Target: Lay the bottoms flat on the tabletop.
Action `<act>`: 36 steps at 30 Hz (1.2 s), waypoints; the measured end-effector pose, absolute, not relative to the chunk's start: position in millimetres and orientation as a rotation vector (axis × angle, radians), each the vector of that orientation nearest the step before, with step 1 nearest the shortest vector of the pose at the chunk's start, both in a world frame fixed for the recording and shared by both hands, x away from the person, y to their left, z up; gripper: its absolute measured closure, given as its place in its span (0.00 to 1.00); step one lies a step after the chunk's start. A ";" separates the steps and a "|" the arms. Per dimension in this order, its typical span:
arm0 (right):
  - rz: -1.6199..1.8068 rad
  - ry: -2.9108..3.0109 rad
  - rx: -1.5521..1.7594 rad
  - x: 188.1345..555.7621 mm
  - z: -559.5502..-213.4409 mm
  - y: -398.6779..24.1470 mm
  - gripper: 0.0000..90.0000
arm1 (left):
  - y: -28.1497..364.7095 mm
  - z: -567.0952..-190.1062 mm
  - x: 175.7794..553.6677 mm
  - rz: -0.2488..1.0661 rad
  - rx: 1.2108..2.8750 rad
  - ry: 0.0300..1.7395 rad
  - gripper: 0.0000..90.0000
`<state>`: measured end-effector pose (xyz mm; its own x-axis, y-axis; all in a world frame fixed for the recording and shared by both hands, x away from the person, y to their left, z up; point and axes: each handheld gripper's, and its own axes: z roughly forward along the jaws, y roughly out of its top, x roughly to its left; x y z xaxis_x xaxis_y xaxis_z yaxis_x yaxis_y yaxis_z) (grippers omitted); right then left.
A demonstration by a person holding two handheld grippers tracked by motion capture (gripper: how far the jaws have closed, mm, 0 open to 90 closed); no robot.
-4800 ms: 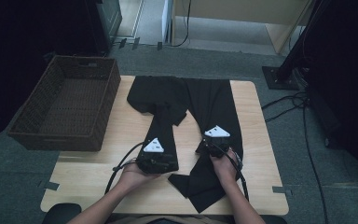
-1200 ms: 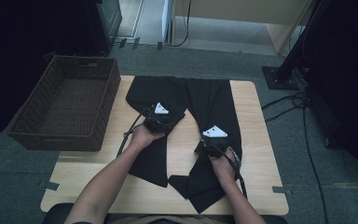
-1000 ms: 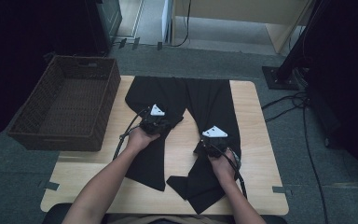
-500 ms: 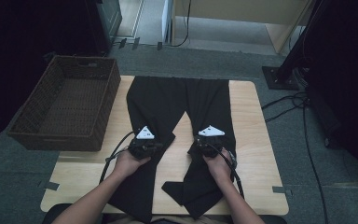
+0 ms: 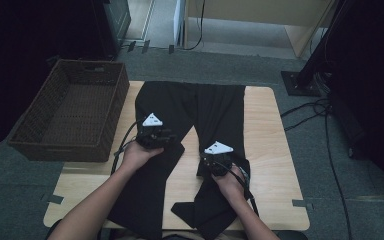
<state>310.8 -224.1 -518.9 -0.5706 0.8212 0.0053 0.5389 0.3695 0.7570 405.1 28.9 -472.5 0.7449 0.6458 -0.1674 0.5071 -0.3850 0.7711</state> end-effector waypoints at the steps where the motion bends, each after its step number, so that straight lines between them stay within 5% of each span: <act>1: 1.045 2.261 1.178 310.7 -519.4 -224.7 0.99 | 27.5 -476.8 419.3 0.222 2.094 0.871 0.68; 9: 1.063 2.253 1.170 310.9 -520.9 -225.9 0.98 | 37.9 -501.3 457.5 0.254 2.162 0.938 0.62; 19: 1.072 2.242 1.185 311.3 -521.7 -226.6 0.97 | 39.4 -515.3 446.7 0.330 2.149 0.916 0.60; 27: 1.071 2.235 1.191 312.9 -521.7 -226.9 0.96 | 43.7 -516.3 434.3 0.323 2.141 0.909 0.97; 36: 1.056 2.230 1.217 322.6 -520.4 -239.7 0.96 | 23.0 -502.0 416.5 0.100 2.086 0.855 0.99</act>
